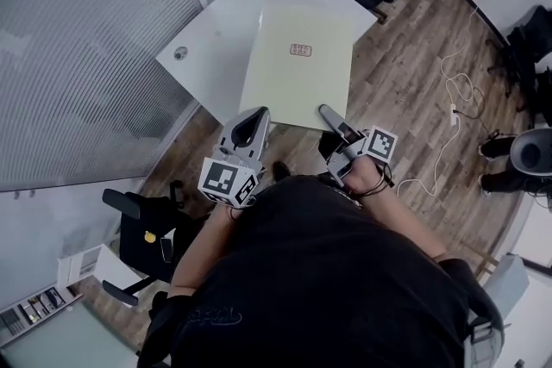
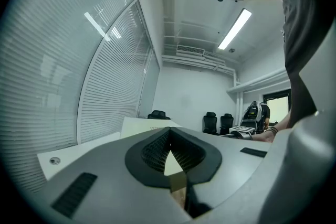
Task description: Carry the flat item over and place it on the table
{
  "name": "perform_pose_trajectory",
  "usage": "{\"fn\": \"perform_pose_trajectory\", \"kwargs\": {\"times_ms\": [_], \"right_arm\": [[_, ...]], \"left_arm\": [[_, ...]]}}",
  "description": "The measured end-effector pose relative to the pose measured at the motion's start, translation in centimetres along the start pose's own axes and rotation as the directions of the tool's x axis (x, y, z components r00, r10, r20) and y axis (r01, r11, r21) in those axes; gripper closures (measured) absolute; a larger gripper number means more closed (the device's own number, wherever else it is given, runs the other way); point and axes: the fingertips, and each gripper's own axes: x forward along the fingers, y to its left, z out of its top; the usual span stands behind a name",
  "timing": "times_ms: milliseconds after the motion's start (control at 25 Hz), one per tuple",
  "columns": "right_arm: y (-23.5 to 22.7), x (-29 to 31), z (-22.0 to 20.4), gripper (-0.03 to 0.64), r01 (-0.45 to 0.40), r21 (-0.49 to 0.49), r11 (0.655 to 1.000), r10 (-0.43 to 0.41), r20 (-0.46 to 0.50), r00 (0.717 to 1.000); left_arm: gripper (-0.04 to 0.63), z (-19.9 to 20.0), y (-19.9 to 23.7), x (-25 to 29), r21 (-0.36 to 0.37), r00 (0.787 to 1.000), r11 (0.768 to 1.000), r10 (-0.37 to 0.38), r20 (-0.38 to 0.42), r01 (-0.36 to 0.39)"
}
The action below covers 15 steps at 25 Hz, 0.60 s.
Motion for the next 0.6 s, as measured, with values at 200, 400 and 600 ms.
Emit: {"fn": "perform_pose_trajectory", "kwargs": {"times_ms": [200,400,600], "right_arm": [[0.0,1.7,0.1,0.33,-0.006,-0.011,1.0,0.006,-0.01,1.0],[0.2,2.5,-0.2,0.33,-0.022,0.012,1.0,0.023,-0.03,0.999],[-0.7,4.0,-0.1,0.33,-0.016,0.032,0.999,0.018,-0.062,0.998]], "left_arm": [[0.581,0.0,1.5,-0.5,0.001,1.0,1.0,0.016,0.005,-0.016],[0.581,-0.2,2.2,-0.5,-0.008,0.999,0.999,0.041,-0.002,-0.041],[0.581,-0.6,3.6,-0.4,-0.018,0.997,0.997,0.075,-0.009,-0.075]]}}
